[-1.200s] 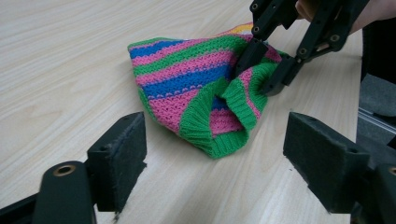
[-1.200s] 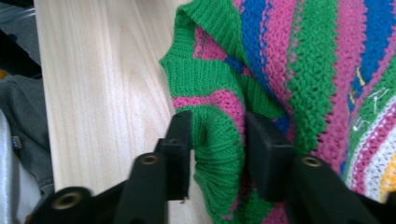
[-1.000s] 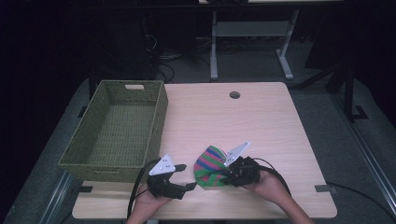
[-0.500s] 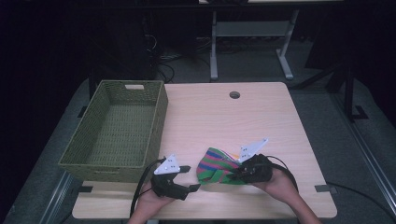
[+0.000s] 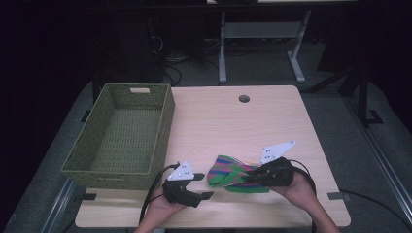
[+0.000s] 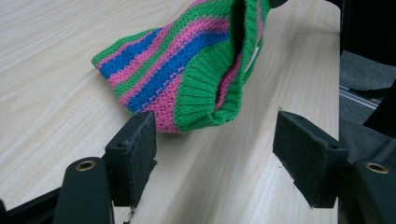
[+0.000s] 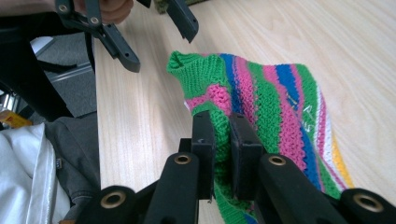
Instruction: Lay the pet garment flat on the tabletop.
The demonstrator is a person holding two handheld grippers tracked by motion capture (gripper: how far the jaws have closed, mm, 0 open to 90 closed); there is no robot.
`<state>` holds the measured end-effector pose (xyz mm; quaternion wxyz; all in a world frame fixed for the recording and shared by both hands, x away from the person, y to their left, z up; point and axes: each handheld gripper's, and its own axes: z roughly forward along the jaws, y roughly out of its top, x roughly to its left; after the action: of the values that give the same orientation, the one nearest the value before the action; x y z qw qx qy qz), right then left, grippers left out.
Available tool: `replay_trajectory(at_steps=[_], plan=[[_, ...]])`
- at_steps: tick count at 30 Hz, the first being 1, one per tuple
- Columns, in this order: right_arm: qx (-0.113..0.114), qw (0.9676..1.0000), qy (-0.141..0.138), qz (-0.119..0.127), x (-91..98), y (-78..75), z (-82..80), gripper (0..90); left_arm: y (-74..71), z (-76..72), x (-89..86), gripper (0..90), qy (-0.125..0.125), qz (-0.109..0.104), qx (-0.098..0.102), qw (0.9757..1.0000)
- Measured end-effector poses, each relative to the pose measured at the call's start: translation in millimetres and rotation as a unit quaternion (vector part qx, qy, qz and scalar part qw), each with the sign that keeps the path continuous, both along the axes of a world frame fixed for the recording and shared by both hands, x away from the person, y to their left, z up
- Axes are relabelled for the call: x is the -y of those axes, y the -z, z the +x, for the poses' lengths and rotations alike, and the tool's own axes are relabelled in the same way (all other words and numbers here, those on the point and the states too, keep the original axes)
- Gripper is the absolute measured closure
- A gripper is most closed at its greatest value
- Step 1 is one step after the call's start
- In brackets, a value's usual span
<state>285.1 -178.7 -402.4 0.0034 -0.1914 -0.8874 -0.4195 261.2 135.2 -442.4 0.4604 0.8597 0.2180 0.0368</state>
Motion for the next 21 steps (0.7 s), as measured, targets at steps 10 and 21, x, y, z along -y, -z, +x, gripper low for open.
replay_trajectory(at_steps=[10,21], plan=[[0.002,0.9997,0.005,0.023,8.9,-3.7,0.6,81.8,2.3,6.7,5.7,42.1,0.011,0.007,0.022,0.9997],[0.001,0.999,0.007,0.044,15.1,-3.7,2.8,81.8,8.0,17.1,9.5,41.8,0.007,-0.005,0.045,0.9989]])
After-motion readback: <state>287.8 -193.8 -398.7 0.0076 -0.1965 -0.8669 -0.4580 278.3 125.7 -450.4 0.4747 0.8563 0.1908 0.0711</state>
